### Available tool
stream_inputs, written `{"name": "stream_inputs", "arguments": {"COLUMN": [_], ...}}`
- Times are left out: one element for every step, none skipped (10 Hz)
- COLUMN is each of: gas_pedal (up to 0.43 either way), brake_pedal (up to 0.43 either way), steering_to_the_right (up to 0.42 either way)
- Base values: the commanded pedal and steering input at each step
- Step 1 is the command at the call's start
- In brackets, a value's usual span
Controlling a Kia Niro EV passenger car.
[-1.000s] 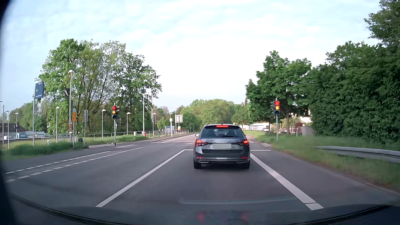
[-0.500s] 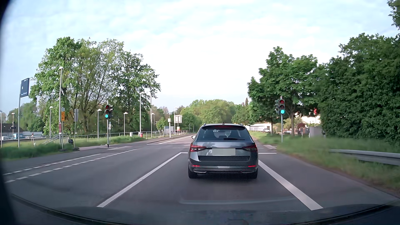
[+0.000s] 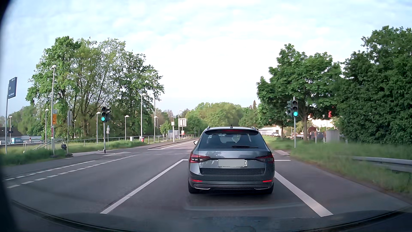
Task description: Follow the waypoints while adhering to traffic rules and regulations
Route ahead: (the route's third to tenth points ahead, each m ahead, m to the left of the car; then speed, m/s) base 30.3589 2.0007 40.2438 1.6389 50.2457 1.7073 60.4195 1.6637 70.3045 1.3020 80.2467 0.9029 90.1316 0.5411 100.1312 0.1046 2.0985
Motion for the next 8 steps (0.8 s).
{"name": "stream_inputs", "arguments": {"gas_pedal": [0.000, 0.000, 0.000, 0.000, 0.000, 0.000, 0.000, 0.000], "brake_pedal": [0.195, 0.146, 0.073, 0.000, 0.000, 0.000, 0.000, 0.000], "steering_to_the_right": [-0.002, -0.002, -0.002, -0.002, -0.002, -0.002, -0.002, -0.002]}}
